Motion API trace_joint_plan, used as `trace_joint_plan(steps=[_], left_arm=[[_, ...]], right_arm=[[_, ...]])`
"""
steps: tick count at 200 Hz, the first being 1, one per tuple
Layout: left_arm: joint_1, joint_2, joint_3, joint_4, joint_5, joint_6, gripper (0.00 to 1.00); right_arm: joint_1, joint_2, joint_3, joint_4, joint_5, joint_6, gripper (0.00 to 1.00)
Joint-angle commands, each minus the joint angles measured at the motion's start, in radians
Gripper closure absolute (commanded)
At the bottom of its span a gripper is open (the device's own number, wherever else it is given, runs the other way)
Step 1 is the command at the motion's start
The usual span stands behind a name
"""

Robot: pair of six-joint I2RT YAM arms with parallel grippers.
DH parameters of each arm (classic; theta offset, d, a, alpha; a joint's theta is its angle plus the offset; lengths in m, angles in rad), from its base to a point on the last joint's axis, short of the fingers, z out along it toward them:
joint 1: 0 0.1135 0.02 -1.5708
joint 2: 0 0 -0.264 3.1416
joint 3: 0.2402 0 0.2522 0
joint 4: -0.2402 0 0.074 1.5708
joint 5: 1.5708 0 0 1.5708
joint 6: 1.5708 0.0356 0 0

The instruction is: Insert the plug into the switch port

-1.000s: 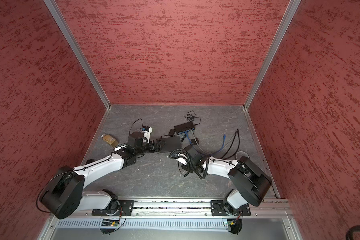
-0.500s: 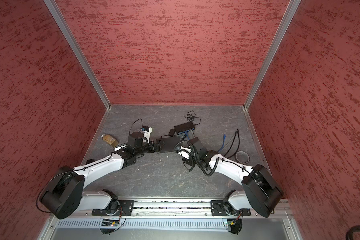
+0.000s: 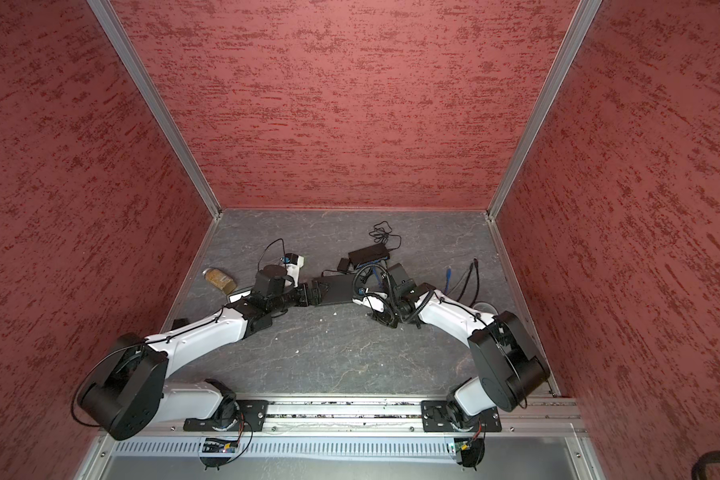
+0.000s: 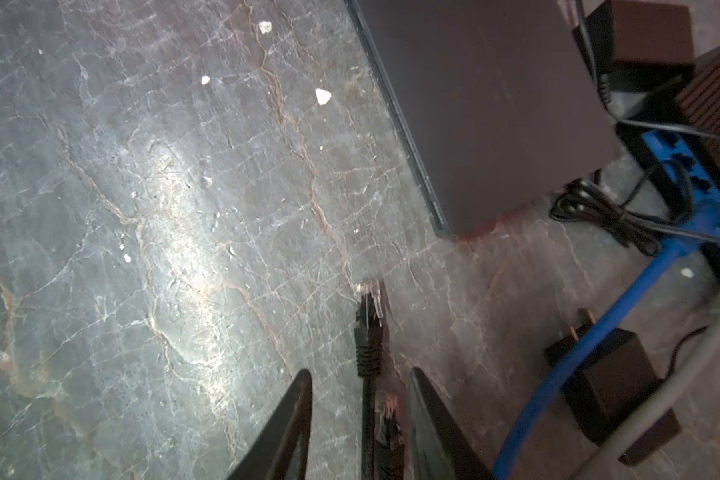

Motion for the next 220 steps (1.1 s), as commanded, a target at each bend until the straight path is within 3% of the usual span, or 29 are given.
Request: trace_joint_plan(steps=[1, 63, 220], left_arm=[[0.006, -0.022, -0.016, 0.0, -0.003, 0.021, 0.0], [0.008, -0.034, -0.018, -0.012, -0.005, 0.027, 0.0], [0.008, -0.034, -0.017, -0.018, 0.001, 0.027, 0.0]], right_arm=[[-0.018, 0.032, 0.046, -0.057, -0.056, -0.045, 0.61], [-0.055, 0.135, 0.086, -0.083, -0.083, -0.042, 0.63], [-0.083, 0.227, 0.117, -0.065, -0.134, -0.082, 0.71]])
